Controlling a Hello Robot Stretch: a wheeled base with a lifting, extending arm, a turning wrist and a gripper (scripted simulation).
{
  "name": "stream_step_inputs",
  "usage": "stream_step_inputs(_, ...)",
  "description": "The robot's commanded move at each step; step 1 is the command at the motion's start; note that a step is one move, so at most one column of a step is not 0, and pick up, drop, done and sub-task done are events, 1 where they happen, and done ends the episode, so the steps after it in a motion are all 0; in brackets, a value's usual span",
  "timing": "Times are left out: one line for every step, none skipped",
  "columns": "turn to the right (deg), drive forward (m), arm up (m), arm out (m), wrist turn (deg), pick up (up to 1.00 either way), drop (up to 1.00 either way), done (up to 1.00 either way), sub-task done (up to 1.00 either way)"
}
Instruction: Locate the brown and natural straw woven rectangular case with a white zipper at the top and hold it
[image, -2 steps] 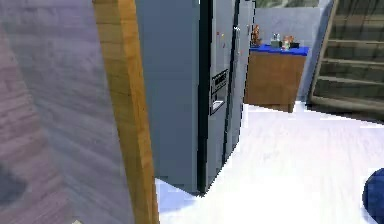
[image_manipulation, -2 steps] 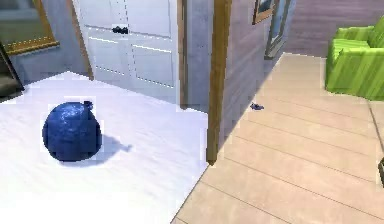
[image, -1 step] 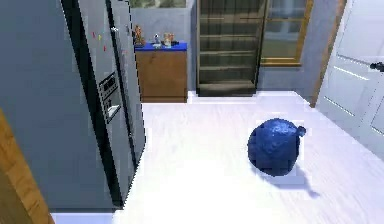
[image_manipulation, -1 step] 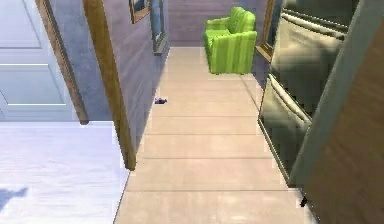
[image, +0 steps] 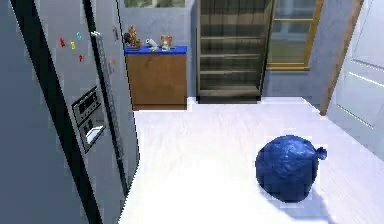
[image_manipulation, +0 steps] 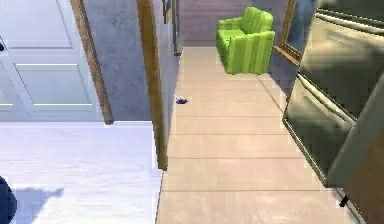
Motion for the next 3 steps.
stream_step_inputs(0.0,0.60,0.00,0.00,0.0,0.00,0.00,0.00,0.00)
stream_step_inputs(0.0,1.00,0.00,0.00,0.0,0.00,0.00,0.00,0.00)
stream_step_inputs(0.0,0.80,0.00,0.00,0.0,0.00,0.00,0.00,0.00)
